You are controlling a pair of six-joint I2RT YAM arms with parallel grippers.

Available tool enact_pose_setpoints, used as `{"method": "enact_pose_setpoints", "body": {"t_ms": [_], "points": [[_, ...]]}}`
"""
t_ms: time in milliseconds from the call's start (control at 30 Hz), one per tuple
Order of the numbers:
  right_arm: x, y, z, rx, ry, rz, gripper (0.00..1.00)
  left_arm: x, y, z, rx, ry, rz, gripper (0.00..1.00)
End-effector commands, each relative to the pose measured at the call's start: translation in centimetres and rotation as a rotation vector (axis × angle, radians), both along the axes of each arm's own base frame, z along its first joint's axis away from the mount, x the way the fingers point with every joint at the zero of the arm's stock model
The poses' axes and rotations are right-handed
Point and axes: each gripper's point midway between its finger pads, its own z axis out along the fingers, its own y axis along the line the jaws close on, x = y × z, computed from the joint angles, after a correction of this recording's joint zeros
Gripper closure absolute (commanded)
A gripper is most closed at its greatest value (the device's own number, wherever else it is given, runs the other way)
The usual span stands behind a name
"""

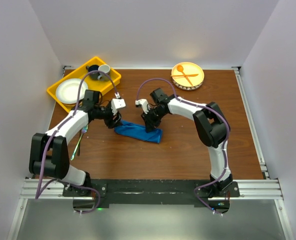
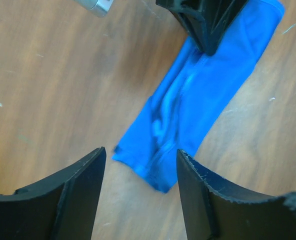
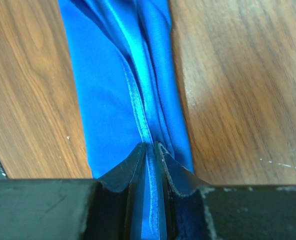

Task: Fold the napkin into a case and place the utensils inside
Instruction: Stuff the top corner of the smaller-rectangle-folded napkin into the folded napkin.

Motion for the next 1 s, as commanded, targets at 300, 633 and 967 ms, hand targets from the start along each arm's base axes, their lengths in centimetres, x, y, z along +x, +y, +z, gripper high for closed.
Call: {"method": "enact_pose_setpoints", "body": {"t_ms": [300,633,967], "points": [[-6.3,-5.6,-5.8,-0.329,-0.073,0.444,0.83,-3.9,0.6,2.9,-0.199,0.061,0.084,0.36],[-8.4,-7.2,-6.1,-0.346,-0.131,0.707,0.84,-5.3,2.0,1.5,-0.147,0.108,0.106,0.32],[-7.9,-7.4,-5.4,-0.337,-0.225,0.786,0.84,-8.1,1.4,1.1,-0.110,-0.011,-0.084,0.37]]}}
